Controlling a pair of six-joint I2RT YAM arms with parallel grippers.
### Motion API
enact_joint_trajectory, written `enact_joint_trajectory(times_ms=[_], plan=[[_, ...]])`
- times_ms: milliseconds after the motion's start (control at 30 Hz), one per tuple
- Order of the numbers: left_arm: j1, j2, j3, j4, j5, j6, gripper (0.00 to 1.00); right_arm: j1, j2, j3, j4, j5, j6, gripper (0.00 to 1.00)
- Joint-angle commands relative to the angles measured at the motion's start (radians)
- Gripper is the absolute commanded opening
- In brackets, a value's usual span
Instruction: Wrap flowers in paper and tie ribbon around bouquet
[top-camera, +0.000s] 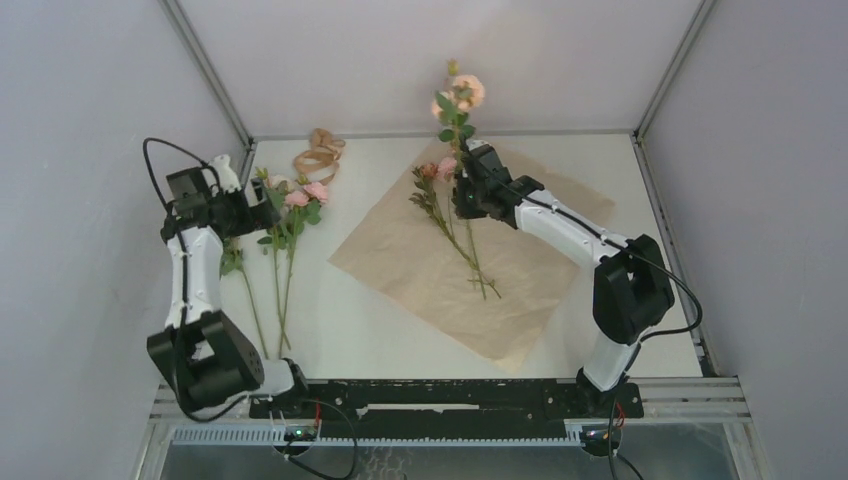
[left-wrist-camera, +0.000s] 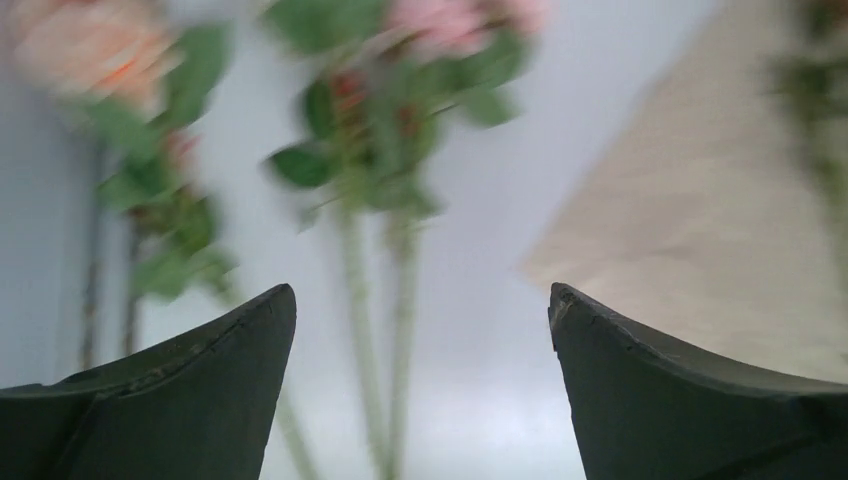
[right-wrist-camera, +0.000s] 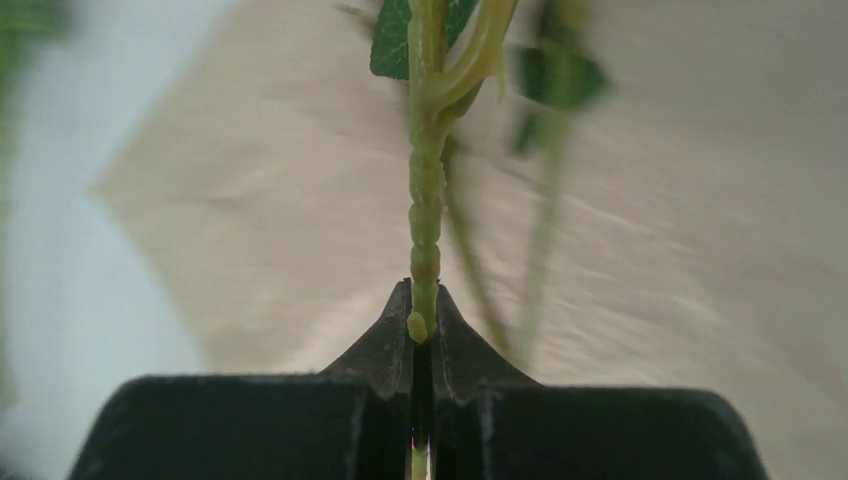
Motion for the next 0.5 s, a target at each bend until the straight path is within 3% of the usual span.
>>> enact_joint_trajectory(times_ms=[0,267,300,333,367,400,467], plan=[[0.128,0.110,-0.037,-0.078,-0.251,0.315,1.00,-0.042,0.038,0.020,-0.279,0.248,-0.171,0.00],[0.231,0.355,-0.004,-0.088,-0.311,0.351,0.90,-0.086,0.203,0.087,-0.325,0.311,-0.173,0.00],[0.233,0.378,0.004,-0.095,-0.303,0.346,0.86,-0.088,0.218,0.095,-0.325,0.307,-0.173,0.06],[0.236,0.404,0.012,-0.102,-0.292,0.343,0.83,-0.089,0.235,0.104,-0.329,0.303,-0.173,0.18],[0.235,0.422,0.020,-0.107,-0.282,0.339,0.80,-0.088,0.248,0.115,-0.339,0.298,-0.173,0.42],[0.235,0.440,0.030,-0.114,-0.277,0.336,0.76,-0.087,0.256,0.127,-0.350,0.299,-0.171,0.54],[0.234,0.471,0.046,-0.127,-0.275,0.330,0.68,-0.079,0.256,0.138,-0.364,0.309,-0.166,0.63]])
